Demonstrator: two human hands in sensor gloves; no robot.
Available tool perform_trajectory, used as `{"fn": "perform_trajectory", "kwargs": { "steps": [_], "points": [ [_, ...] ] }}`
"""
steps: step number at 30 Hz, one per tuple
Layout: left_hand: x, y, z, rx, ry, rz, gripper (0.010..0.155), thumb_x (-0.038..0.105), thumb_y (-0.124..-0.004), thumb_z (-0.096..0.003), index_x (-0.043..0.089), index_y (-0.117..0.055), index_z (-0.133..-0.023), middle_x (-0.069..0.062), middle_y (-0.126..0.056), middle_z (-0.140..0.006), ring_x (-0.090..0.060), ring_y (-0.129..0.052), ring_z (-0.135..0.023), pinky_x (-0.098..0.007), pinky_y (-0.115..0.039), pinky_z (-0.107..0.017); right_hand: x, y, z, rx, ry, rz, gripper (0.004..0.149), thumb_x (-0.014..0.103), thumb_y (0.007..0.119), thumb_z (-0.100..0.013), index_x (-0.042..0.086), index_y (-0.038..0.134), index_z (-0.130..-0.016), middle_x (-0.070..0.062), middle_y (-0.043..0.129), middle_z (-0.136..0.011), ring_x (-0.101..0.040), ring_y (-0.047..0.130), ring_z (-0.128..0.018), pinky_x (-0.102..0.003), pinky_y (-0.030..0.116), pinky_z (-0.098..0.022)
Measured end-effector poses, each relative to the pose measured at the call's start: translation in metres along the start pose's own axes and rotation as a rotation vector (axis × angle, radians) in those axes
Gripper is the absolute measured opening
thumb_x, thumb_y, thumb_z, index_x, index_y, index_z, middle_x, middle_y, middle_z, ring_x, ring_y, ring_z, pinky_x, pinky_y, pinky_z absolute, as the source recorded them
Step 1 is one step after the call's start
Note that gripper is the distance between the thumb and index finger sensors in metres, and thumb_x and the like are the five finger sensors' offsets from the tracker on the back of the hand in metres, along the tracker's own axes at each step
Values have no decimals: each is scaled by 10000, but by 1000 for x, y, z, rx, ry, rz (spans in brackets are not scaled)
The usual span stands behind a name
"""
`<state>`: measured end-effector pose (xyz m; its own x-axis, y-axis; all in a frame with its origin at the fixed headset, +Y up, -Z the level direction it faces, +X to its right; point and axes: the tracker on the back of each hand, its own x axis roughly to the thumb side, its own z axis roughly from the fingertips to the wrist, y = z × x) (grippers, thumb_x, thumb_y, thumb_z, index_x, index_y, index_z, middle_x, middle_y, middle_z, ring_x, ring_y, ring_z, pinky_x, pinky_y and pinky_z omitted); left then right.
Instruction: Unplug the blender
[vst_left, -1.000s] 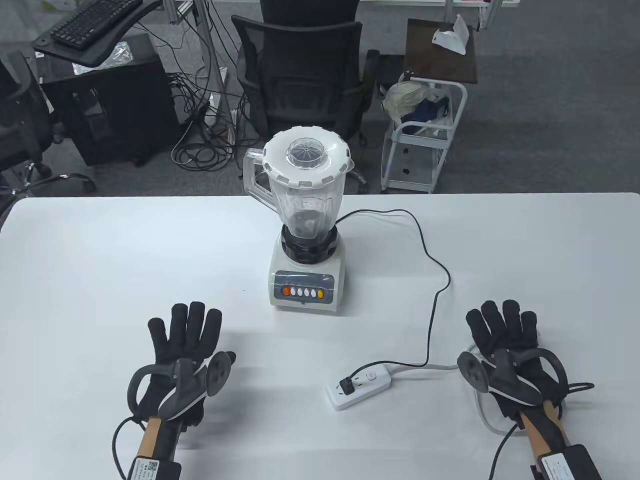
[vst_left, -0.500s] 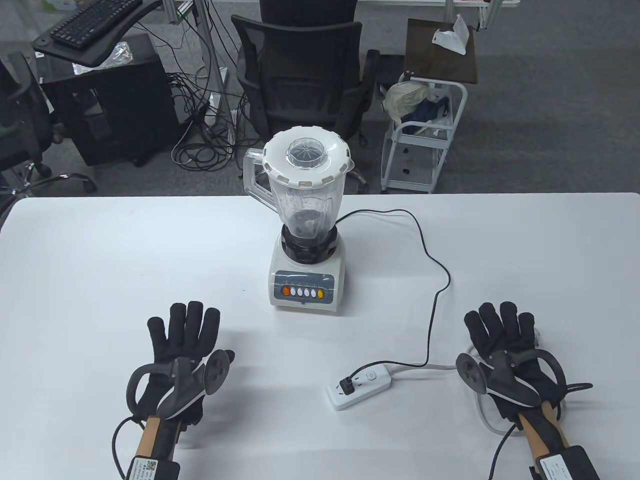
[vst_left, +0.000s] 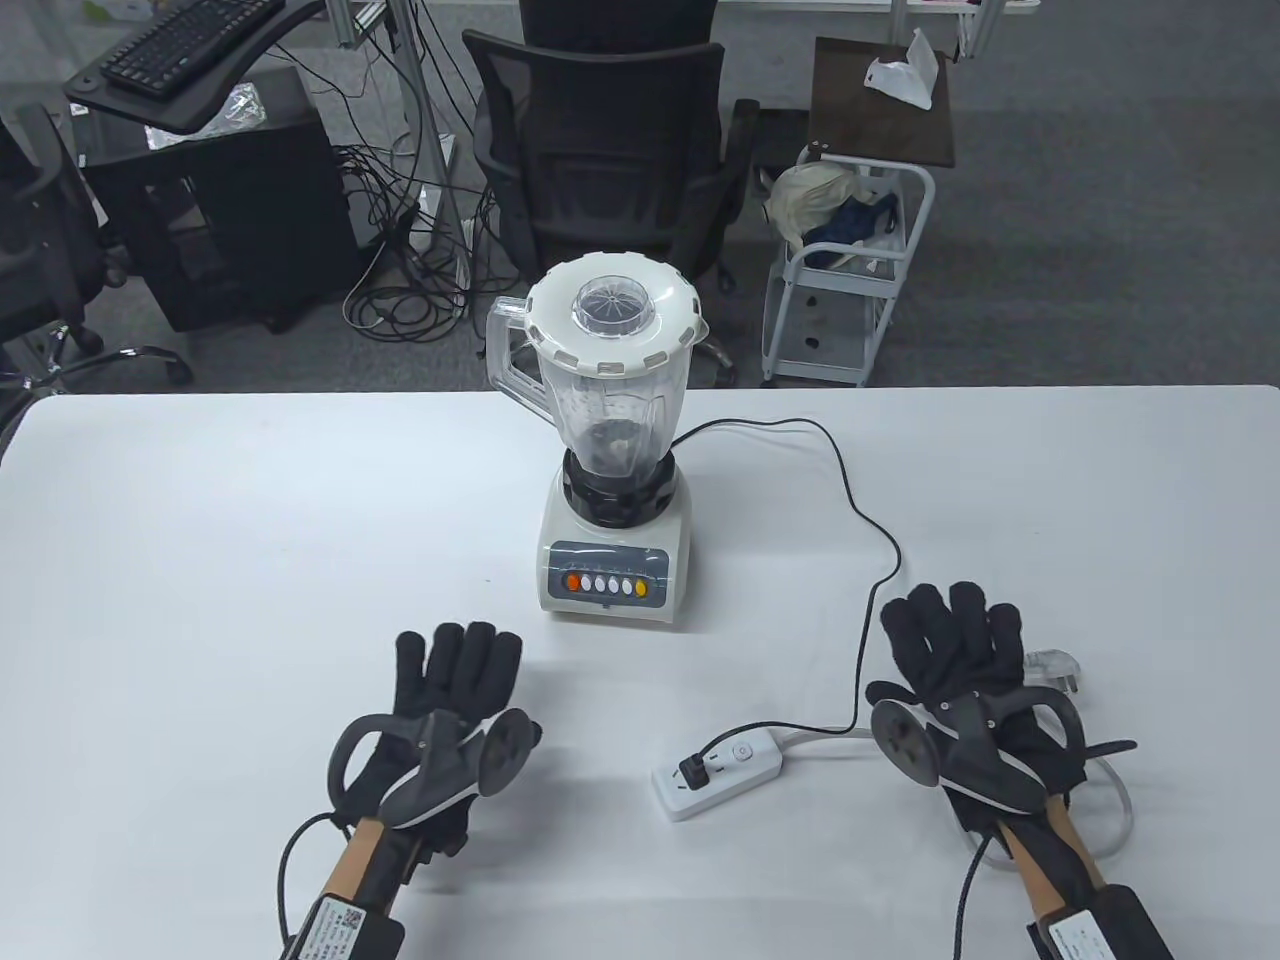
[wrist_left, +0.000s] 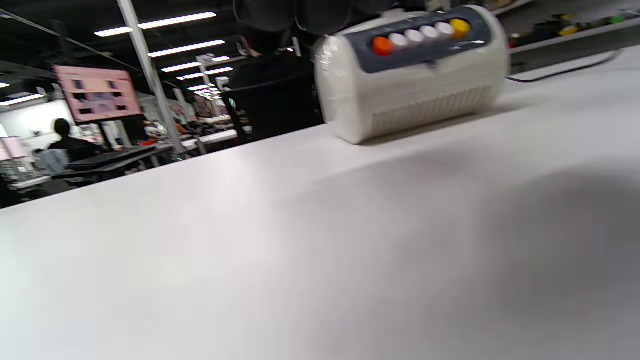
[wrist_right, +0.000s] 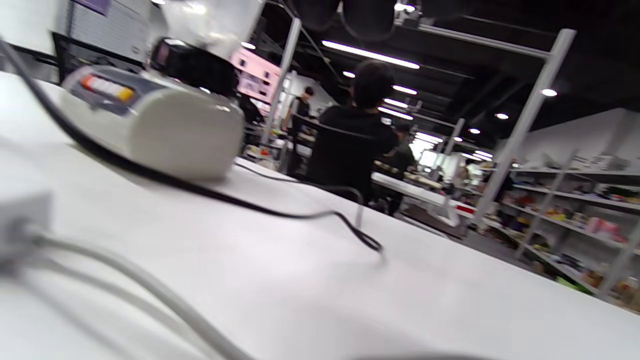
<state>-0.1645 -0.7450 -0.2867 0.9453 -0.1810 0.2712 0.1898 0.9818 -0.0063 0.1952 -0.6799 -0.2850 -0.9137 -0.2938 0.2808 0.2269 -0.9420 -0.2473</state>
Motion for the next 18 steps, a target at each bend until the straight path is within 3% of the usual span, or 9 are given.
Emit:
{"fn": "perform_trajectory", "kwargs": {
  "steps": [3, 9, 14, 18],
  "points": [
    [40, -1, -9, -84, -134, 56, 880, 691, -571, -445, 251, -358, -1177, -35, -523, -1223, -322, -580, -1134, -561, -295, -820, 38, -9, -12, -14, -133, 5, 703, 481, 458, -500, 100, 389, -1087, -212, 464, -1136, -563, 439, -1021, -703, 354, -722],
    [87, 2, -18, -190, -272, 132, 966, 728, -597, -394, 234, -341, -1184, -31, -533, -1222, -314, -610, -1128, -581, -303, -813, 103, -5, -20, 28, -365, 78, 673, 475, 449, -494, 127, 440, -1070, -182, 522, -1120, -536, 489, -1016, -686, 383, -725],
    [105, -5, -19, -217, -299, 216, 951, 721, -597, -403, 211, -383, -1176, -34, -571, -1203, -307, -633, -1113, -591, -266, -796, 128, 2, -19, 55, -452, 130, 616, 475, 463, -483, 172, 588, -1004, -97, 738, -1010, -382, 758, -924, -579, 589, -712],
    [111, -13, -17, -178, -306, 191, 926, 701, -603, -414, 194, -401, -1163, -39, -596, -1180, -302, -658, -1091, -580, -281, -793, 129, 4, -20, 46, -434, 80, 546, 464, 511, -472, 204, 679, -922, -16, 857, -880, -281, 892, -796, -509, 702, -659]
  ]
}}
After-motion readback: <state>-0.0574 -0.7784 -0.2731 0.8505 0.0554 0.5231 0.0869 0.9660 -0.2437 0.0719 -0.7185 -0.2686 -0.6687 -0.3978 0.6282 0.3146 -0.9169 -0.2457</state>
